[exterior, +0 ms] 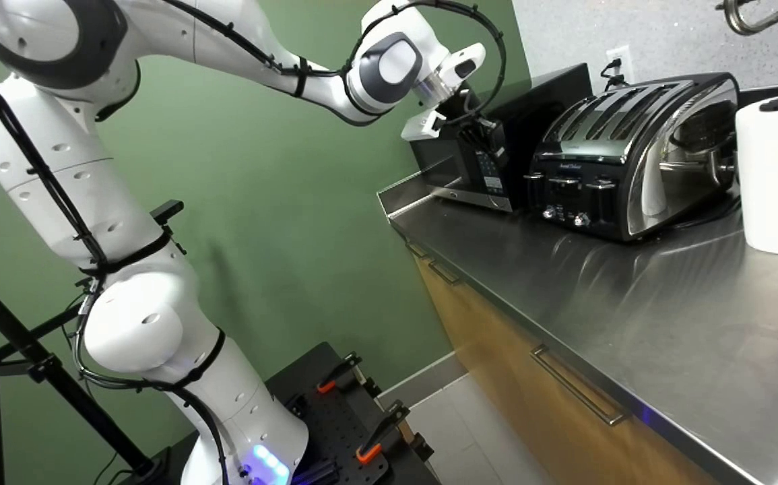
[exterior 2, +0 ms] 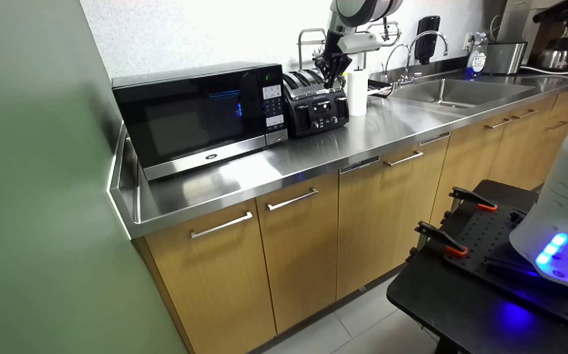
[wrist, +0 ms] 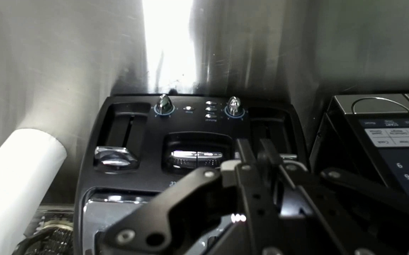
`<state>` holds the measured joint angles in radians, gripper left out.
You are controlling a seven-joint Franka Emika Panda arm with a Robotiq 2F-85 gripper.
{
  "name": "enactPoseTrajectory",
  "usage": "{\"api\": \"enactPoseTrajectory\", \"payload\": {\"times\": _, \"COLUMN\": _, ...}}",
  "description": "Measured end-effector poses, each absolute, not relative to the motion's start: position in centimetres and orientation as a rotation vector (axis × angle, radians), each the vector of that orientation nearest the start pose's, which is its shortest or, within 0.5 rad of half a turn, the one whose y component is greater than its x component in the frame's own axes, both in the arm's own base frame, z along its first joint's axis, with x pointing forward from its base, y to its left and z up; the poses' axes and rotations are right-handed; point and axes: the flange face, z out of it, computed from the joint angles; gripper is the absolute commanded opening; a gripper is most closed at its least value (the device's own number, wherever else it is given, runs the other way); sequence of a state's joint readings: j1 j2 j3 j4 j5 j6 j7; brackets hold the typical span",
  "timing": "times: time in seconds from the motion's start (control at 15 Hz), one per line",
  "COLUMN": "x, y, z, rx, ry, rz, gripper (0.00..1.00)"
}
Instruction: Push the left switch of the toaster down
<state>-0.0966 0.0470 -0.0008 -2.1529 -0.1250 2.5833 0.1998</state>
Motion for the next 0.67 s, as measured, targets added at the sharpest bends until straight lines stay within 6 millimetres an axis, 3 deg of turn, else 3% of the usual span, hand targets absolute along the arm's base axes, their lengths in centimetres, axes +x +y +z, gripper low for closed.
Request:
{"api": "enactPoseTrajectory", "payload": {"times": 0.27, "x": 59.6, "y": -5.6, "z": 41.0, "rx": -3.115, "ry": 0.319, "rz": -0.611, "gripper": 0.01}}
{"api": "enactPoseTrajectory", "payload": {"times": 0.67, "x": 59.9, "y": -5.5, "z": 40.8, "rx": -3.115, "ry": 0.322, "rz": -0.609, "gripper": 0.00}}
